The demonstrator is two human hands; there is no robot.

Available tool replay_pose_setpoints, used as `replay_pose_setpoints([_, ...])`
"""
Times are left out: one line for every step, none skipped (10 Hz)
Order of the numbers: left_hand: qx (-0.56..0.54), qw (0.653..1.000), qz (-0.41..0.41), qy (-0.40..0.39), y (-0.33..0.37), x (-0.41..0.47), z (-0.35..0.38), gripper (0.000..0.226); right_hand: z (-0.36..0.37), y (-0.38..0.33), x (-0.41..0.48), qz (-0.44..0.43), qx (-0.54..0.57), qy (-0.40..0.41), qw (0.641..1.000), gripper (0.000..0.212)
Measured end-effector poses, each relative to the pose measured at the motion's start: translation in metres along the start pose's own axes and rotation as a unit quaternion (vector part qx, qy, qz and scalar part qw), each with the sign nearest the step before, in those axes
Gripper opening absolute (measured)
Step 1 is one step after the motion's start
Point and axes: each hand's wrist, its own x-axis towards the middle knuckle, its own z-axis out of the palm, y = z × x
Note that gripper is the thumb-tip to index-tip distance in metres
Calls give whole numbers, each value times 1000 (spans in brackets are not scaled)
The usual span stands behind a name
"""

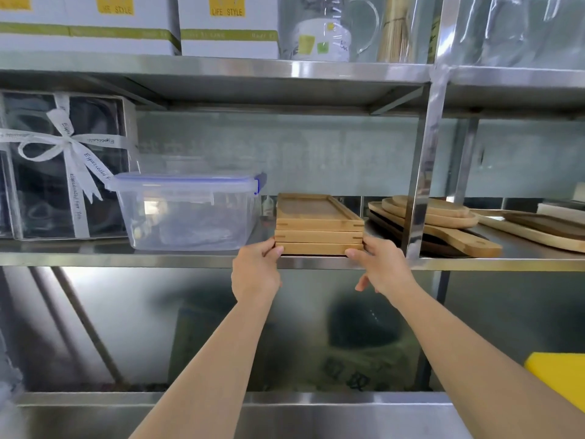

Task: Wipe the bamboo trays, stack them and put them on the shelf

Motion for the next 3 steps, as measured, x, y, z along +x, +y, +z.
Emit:
replay_pose_setpoints([11, 1000, 6, -14, 1, -3, 1, 28, 1, 3, 0, -2, -25, -6, 1000, 35])
replay_pose_setpoints([30, 999, 20, -14, 4, -9, -8, 30, -3, -1, -9, 5, -21, 7, 1000, 38])
replay_pose_setpoints([78, 996, 24, 24, 14, -14, -30, 33, -19, -11, -20, -5, -41, 43, 998, 39])
